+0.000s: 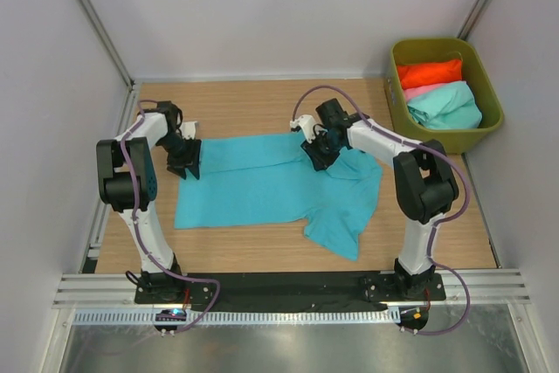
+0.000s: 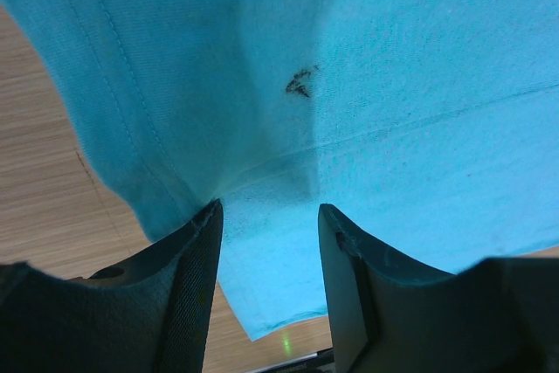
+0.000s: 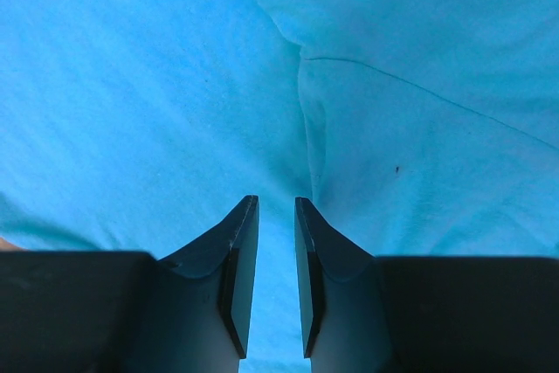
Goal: Fold and stack the t-shirts
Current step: Fold the tshirt
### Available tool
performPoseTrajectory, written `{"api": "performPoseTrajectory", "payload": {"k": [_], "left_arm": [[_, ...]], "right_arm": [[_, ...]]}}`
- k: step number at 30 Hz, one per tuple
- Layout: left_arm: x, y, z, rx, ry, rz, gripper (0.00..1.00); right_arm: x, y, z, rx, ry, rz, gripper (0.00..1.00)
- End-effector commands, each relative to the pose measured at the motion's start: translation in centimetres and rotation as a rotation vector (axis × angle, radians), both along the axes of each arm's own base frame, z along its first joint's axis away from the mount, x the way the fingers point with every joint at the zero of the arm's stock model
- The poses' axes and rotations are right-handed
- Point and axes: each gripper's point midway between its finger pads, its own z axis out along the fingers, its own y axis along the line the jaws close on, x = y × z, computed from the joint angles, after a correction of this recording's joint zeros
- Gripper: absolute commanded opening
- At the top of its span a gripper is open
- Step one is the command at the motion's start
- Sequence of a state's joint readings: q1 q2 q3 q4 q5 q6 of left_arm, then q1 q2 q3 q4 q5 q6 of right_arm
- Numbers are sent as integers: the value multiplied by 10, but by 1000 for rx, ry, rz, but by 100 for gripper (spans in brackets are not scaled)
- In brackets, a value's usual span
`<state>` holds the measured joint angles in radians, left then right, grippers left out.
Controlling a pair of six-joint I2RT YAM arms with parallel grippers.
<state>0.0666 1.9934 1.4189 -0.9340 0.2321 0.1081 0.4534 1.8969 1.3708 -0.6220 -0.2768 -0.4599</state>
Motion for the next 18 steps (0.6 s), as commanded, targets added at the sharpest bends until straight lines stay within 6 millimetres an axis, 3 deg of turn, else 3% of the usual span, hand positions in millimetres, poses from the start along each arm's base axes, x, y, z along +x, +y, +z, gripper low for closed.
{"api": "performPoseTrajectory", "payload": {"k": [1, 11, 18], "left_arm": [[9, 2, 15, 14, -63, -2, 49], [10, 4, 13, 26, -58, -4, 49], [9, 5, 13, 32, -57, -6, 49]], "right_arm": [[5, 15, 15, 52, -12, 15, 29], [6, 13, 0, 20, 6, 7, 29], [18, 8, -7, -18, -27, -16, 29]]}}
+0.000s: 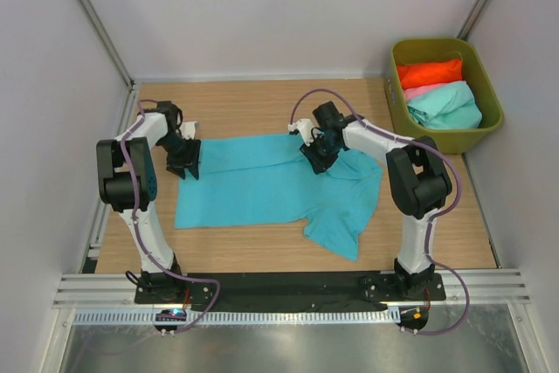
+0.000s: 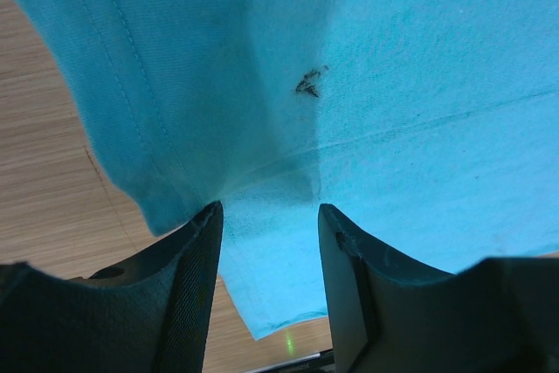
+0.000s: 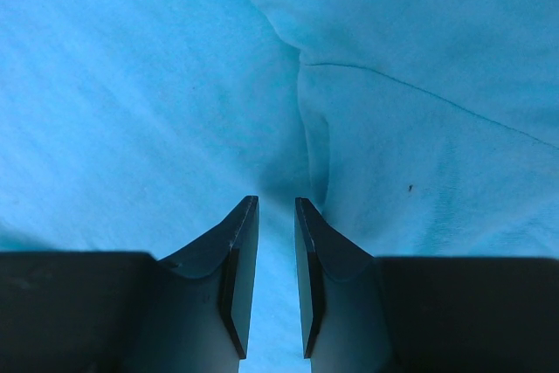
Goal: Fold and stack the t-shirts
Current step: Fold the tshirt
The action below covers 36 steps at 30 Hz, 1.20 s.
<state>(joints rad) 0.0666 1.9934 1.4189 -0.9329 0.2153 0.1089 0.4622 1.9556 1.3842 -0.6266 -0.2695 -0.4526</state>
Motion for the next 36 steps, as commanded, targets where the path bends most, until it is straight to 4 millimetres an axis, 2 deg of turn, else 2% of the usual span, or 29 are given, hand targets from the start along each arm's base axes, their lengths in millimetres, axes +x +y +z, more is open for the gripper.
{"api": "performPoseTrajectory", "payload": {"k": [1, 8, 24, 26, 27, 30, 33, 36], "left_arm": [[8, 3, 14, 19, -58, -4, 49], [9, 3, 14, 20, -59, -5, 49], [10, 4, 13, 22, -57, -3, 50], [10, 4, 13, 22, -59, -3, 50], [10, 3, 13, 23, -60, -5, 50], [10, 4, 14, 23, -60, -3, 49], [9, 3, 14, 22, -61, -5, 50], [10, 4, 14, 24, -63, -3, 49]], "right_arm": [[22, 6, 13, 2, -81, -19, 29], [35, -1, 9, -40, -117, -41, 29], [36, -14, 0, -91, -132, -68, 28], [36, -14, 0, -93, -133, -67, 24], [36, -15, 0, -93, -133, -69, 18], [34, -14, 1, -92, -128, -64, 6], [33, -15, 5, -87, -127, -62, 1], [28, -13, 12, -71, -118, -59, 1]]}}
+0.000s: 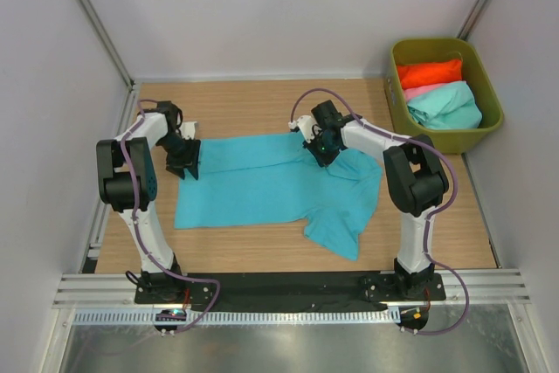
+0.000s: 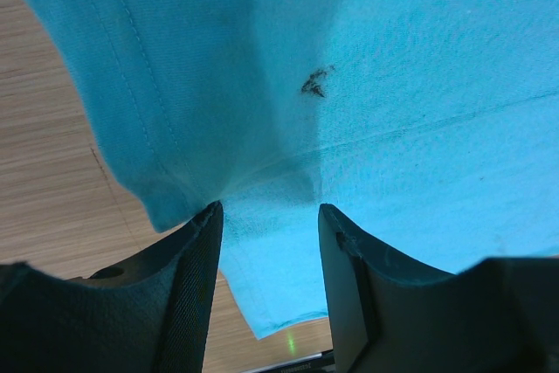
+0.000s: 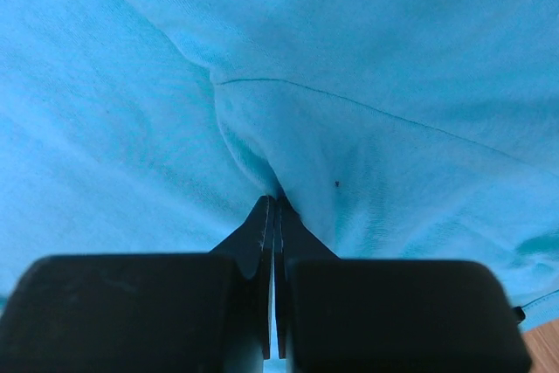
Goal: Fold and stack the t-shirts
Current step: Fold the tshirt
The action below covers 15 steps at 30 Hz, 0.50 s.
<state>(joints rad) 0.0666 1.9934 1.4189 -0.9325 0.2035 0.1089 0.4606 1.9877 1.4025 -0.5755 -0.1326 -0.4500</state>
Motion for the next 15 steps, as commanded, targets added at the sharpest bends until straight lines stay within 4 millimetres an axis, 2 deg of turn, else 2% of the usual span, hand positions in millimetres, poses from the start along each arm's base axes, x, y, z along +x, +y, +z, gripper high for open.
{"api": "performPoseTrajectory", "payload": {"k": [1, 6, 15], "left_arm": [[10, 1, 14, 7, -63, -5, 49], [11, 1, 15, 9, -68, -3, 49], [13, 1, 17, 4, -74, -1, 49]], "right_arm": [[1, 4, 23, 33, -28, 0, 1], [-19, 17, 39, 89, 12, 26, 1], [-40, 25, 39, 114, 66, 66, 1]]}}
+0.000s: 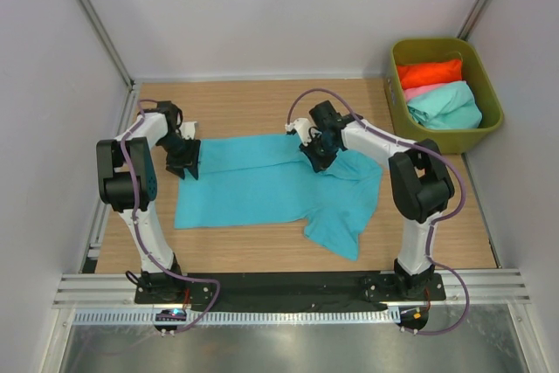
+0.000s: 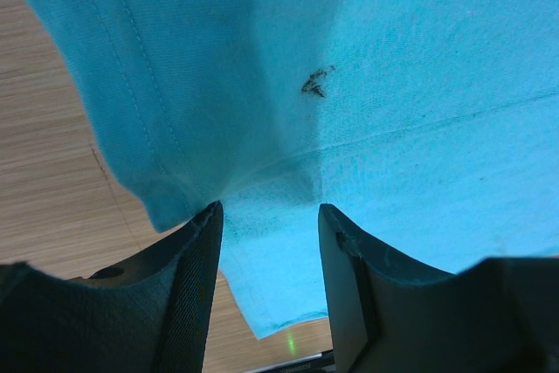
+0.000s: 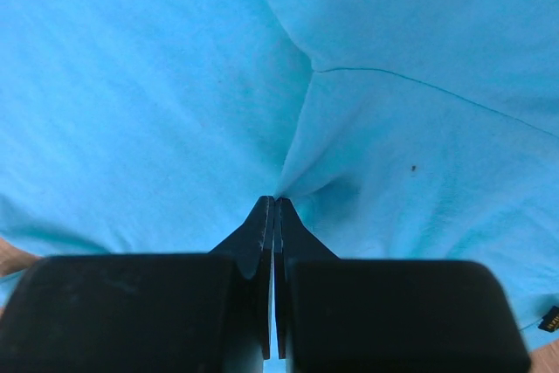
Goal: Fold and stack the t-shirts
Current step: Fold the tshirt
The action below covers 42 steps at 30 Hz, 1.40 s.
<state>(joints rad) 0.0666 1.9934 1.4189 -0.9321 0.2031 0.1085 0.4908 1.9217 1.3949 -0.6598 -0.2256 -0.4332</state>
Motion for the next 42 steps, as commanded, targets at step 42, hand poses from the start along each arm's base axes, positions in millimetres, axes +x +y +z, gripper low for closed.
{"api": "performPoseTrajectory", "payload": {"k": [42], "left_arm": [[87, -1, 25, -23, -139, 16, 69]], "right_arm": [[158, -111, 45, 129, -189, -562, 38]]}}
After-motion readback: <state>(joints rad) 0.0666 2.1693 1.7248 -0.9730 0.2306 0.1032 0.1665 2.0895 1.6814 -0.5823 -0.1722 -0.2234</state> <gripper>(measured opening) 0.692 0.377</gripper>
